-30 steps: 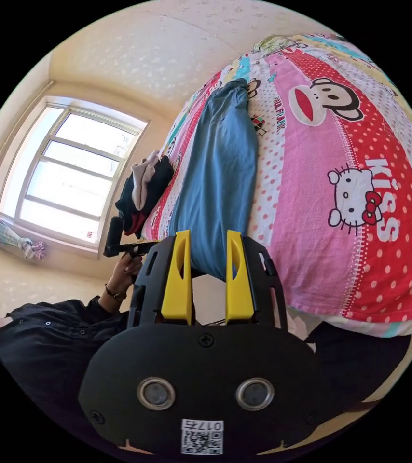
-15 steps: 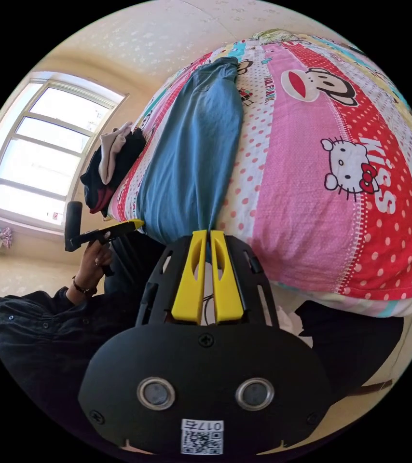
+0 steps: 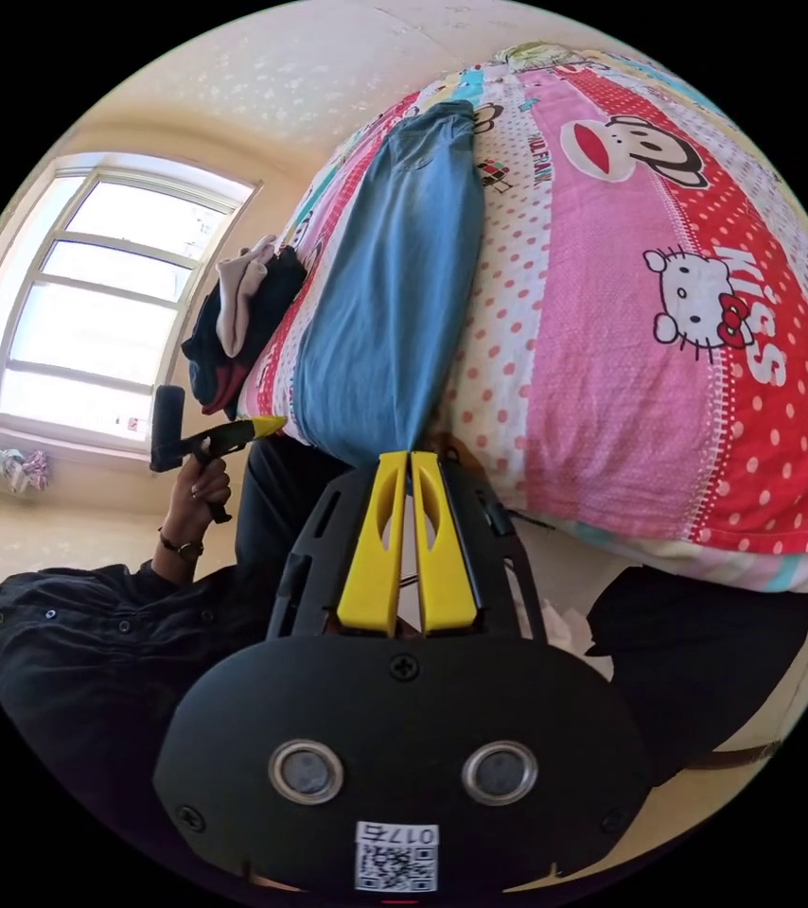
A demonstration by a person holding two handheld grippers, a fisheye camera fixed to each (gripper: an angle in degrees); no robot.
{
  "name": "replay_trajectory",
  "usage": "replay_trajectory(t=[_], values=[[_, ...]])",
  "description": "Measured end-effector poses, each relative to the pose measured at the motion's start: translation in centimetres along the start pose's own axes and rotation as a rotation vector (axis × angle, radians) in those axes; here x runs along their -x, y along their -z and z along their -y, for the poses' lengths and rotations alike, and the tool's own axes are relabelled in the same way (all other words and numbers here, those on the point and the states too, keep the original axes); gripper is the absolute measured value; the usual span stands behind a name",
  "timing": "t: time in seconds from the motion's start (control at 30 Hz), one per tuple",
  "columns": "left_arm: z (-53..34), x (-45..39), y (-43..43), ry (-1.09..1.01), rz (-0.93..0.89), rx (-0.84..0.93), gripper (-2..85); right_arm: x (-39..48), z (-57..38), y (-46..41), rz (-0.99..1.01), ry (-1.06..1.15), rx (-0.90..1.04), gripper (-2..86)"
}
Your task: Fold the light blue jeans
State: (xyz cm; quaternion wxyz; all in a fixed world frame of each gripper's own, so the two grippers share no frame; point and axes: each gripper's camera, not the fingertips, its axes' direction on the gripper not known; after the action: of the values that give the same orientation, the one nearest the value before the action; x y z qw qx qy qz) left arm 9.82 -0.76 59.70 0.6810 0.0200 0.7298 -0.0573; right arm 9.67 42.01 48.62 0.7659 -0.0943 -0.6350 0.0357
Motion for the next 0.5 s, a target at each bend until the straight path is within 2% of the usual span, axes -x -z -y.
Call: replay_trajectory(t=[0.17, 0.5], values=[[0.2, -0.7, -1.1, 0.010, 0.165, -0.063, 8.6, -0.3, 0.6, -0.2, 0.033, -0.022, -0.001, 1.7], [0.6, -2.7, -3.1, 0.002, 0.246, -0.089, 7.4, -0.8, 1.4, 0.6, 0.043, -0.039, -0.010, 1.2]])
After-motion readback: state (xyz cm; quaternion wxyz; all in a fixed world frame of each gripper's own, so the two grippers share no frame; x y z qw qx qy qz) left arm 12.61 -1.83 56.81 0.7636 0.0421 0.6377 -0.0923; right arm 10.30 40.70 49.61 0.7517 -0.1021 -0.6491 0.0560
